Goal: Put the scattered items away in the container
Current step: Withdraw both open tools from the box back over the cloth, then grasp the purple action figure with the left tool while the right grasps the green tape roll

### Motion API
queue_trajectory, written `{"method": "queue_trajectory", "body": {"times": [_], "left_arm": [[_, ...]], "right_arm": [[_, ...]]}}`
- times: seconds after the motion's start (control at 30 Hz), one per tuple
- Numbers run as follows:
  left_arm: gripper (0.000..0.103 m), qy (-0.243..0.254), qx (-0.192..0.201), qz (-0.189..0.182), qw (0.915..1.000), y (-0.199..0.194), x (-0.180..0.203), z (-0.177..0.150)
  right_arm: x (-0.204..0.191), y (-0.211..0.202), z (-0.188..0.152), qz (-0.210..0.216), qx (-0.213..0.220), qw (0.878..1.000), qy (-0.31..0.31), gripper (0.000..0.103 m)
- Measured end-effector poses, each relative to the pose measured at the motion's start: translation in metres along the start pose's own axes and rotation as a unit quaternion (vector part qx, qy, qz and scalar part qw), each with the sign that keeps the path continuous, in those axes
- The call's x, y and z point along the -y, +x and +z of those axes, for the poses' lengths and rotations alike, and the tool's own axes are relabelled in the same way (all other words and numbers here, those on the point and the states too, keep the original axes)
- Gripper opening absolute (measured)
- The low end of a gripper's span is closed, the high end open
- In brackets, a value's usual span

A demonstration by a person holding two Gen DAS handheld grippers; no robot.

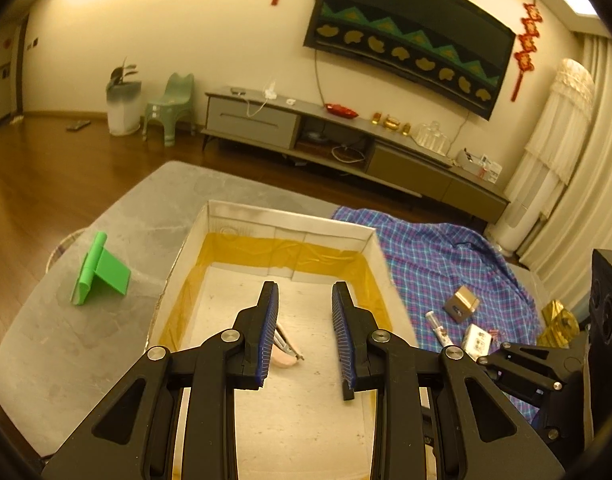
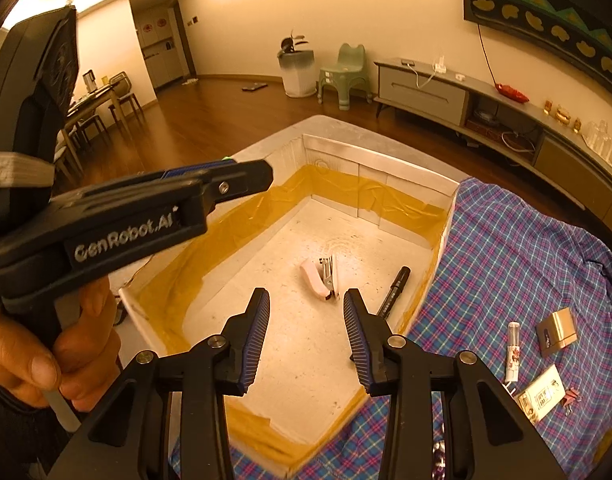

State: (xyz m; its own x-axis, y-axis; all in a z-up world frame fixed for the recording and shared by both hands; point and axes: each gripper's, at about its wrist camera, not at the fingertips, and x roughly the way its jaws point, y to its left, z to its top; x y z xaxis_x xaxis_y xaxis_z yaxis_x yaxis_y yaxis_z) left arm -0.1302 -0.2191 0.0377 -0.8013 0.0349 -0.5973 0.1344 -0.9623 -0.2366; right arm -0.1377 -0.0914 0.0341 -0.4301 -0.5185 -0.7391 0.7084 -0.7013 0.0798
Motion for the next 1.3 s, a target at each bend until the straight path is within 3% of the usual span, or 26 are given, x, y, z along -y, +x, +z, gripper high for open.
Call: {"method": "queue_trajectory", "body": {"times": [0.37,0.7,1.0,1.13,1.3], "left_arm": [[0.03,0.05,-0.003,-0.031,0.9983,-0.017,0.047,-0.017],[0.032,0.105,-0.041,-0.099,0.9887,-0.025,0.117,-0.061],[0.038,0.156,-0.142,-0.133,0.9684,0.016,0.183,-0.126],[0.04,0.139,-0.207,-0.126,0.9601,0.053,0.195,-0.152],[0.045,0.107,-0.247,-0.11,0.9567,0.083,0.193,-0.169]], "right_arm": [[0.016,-0.059,-0.042,-0.004,0.044,0.999,0.001,0.04],[0.079,-0.102,-0.103,-0.04,0.053,0.995,0.071,0.04],[0.156,-0.084,-0.17,-0.077,0.005,0.984,0.163,0.04],[0.17,-0.07,-0.181,-0.085,-0.017,0.98,0.177,0.042],[0.188,-0.065,-0.185,-0.125,-0.035,0.977,0.171,0.045]]}}
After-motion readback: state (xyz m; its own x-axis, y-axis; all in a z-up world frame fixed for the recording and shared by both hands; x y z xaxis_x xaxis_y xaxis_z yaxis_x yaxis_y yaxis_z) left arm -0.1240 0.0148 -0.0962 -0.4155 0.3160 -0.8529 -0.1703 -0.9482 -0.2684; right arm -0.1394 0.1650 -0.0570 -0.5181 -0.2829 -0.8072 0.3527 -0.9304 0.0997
